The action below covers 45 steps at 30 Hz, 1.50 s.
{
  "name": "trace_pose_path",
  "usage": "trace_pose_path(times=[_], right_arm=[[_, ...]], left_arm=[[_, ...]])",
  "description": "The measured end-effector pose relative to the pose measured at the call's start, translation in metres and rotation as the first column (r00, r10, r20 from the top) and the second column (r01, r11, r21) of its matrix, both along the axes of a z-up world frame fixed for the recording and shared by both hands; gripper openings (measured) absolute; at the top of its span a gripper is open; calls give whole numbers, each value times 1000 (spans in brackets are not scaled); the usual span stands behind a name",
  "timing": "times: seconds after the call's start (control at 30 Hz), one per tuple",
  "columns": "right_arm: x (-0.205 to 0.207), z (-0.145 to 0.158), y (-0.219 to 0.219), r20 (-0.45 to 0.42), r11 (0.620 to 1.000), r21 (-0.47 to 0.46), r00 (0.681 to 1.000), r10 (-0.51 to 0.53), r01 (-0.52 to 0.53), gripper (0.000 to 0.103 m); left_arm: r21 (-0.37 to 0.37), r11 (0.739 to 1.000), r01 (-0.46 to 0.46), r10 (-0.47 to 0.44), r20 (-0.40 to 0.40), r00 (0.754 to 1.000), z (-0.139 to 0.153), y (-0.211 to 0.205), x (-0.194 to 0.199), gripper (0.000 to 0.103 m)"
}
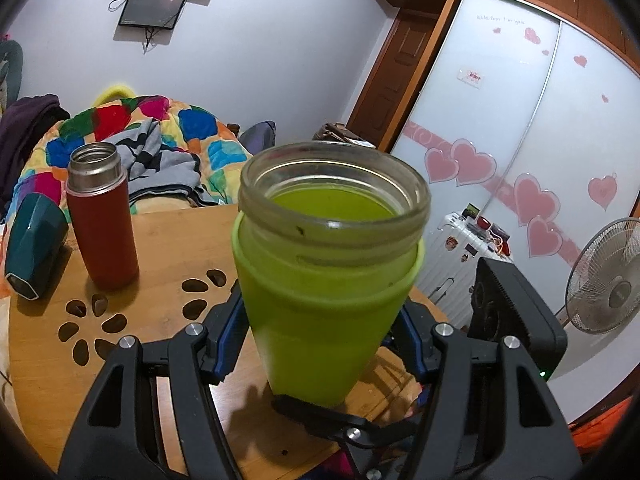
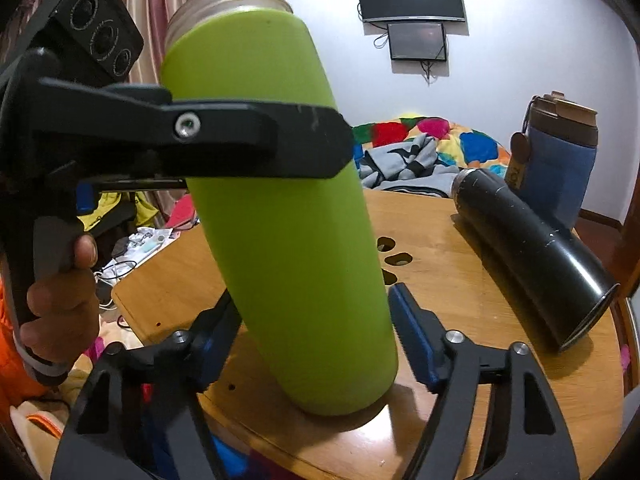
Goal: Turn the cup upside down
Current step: 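Lift the green tumbler with the right gripper and tilt it sideways, then lower the tumbler onto its side, dark base toward the right gripper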
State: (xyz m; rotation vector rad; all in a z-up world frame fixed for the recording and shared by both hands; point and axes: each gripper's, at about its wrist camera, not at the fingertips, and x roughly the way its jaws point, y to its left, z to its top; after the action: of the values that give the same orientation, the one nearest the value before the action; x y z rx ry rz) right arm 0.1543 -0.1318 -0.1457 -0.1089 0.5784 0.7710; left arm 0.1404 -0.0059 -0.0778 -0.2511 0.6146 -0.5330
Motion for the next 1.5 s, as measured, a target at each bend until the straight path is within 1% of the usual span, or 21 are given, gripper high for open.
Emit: trace_pose_path(times=[0.17,0.23,0.33,0.4,0.47,0.53,0.67,0.77,0.83,0.93,1.1,1.2,1.5], right_arm=[[-6,-2,4,5,1000,1,1000,0,0,67],[-6,-1,4,6,1000,-5,1000,7,-7,66],[-10,1,2,14,1000,-3,1000,14,-14,66],[-15,2,2,23,1000,-1,1000,17,-17,65],[-18,1,3,36,1000,7,999,15,-16,65],[-20,1,2,42,1000,15,999,16,-17,64],[-24,2,1,44,999,16,999,27,-28,62],[-24,2,1,42,999,14,999,28,-29,62],[-23,2,1,37,999,14,999,30,-30,62],[-22,1,1,28,999,12,999,31,-31,62],[-23,-1,0,16,1000,16,1000,26,-26,62],[-25,-1,-1,11,999,20,999,30,-30,62],[-20,-5,1,-6,999,27,999,42,-42,62]], left_arm=[[-4,1000,-9,9,11,1000,-1,4,2,64],[13,1000,-24,24,29,999,0,2,-1,64],[49,997,-60,57,54,997,0,0,-1,67],[72,994,-79,75,50,996,-4,-1,3,68],[89,991,-97,94,38,995,-9,-2,8,72],[88,990,-107,106,15,994,-16,0,15,75],[35,994,-107,108,-54,993,-28,7,25,78],[9,993,-114,114,-83,990,-33,13,28,80],[8,993,-119,119,-95,988,-34,15,30,82],[25,991,-133,136,-126,983,-39,16,34,89],[-42,990,-138,126,-213,969,-54,24,43,90],[-64,988,-142,121,-256,959,-58,29,48,90],[-108,984,-144,101,-327,940,-67,37,51,92]])
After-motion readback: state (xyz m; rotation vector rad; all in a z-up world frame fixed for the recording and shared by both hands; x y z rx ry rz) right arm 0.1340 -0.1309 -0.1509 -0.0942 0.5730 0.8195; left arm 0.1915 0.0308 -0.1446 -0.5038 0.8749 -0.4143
